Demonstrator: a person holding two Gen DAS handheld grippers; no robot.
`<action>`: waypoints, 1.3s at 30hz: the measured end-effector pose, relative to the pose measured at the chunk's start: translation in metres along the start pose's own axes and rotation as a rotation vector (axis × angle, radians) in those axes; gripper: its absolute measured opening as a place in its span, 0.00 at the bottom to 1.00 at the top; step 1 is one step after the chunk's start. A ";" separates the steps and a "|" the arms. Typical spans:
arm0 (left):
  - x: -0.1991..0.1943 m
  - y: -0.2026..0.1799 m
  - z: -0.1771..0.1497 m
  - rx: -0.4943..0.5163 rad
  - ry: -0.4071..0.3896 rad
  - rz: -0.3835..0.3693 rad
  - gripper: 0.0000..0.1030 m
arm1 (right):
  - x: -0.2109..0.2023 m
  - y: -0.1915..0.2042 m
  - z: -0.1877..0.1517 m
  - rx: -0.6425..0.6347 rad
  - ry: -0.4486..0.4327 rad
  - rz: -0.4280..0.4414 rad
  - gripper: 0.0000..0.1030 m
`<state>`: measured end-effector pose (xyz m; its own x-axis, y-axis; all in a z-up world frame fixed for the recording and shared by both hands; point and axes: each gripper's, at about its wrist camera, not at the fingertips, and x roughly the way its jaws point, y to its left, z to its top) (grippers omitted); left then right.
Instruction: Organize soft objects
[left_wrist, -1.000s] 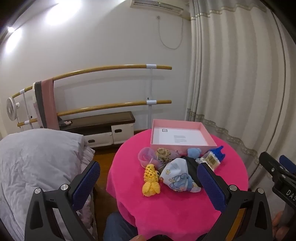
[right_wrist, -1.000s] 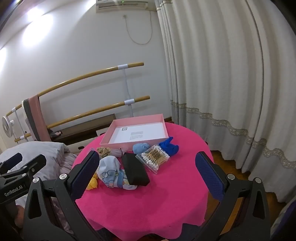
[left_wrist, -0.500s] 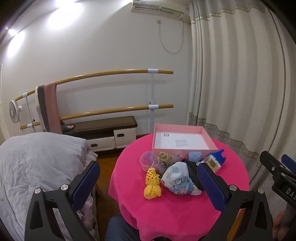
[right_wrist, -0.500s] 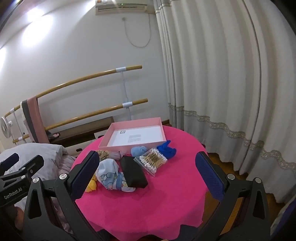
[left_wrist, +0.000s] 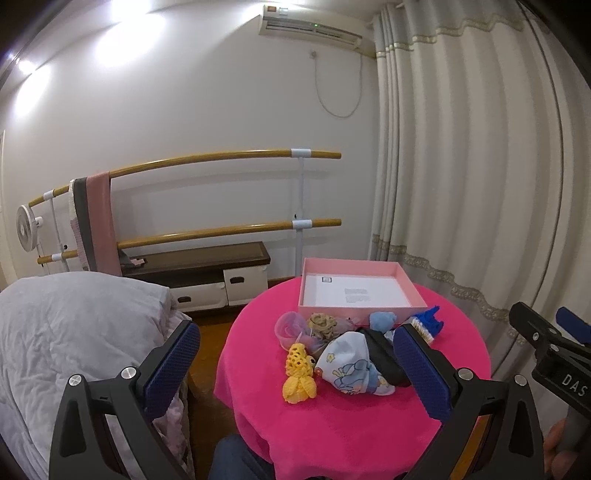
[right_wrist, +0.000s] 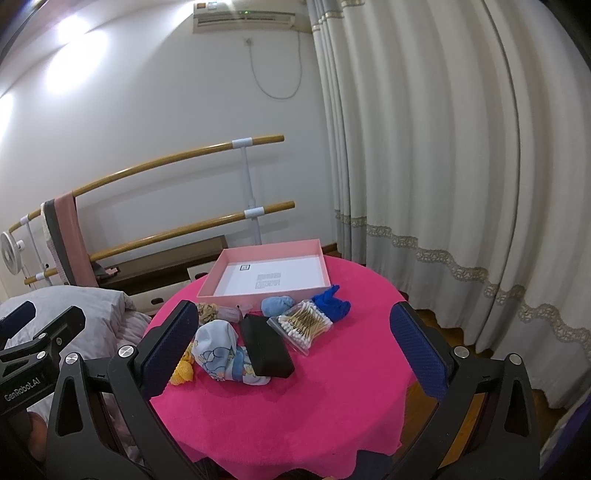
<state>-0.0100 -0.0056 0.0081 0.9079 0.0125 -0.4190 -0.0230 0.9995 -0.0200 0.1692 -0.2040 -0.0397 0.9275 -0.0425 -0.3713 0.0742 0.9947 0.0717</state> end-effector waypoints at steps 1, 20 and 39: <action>0.002 0.000 0.000 -0.001 0.001 0.000 1.00 | 0.000 0.000 0.000 0.000 0.001 0.001 1.00; 0.000 -0.003 -0.002 -0.006 -0.010 0.001 1.00 | -0.001 -0.002 -0.001 -0.004 -0.002 -0.002 1.00; 0.039 0.001 -0.018 -0.008 0.049 -0.002 1.00 | 0.029 -0.002 -0.014 -0.014 0.064 -0.004 1.00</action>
<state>0.0178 -0.0050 -0.0243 0.8864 0.0088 -0.4628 -0.0246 0.9993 -0.0280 0.1908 -0.2055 -0.0641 0.9017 -0.0411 -0.4305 0.0726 0.9957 0.0571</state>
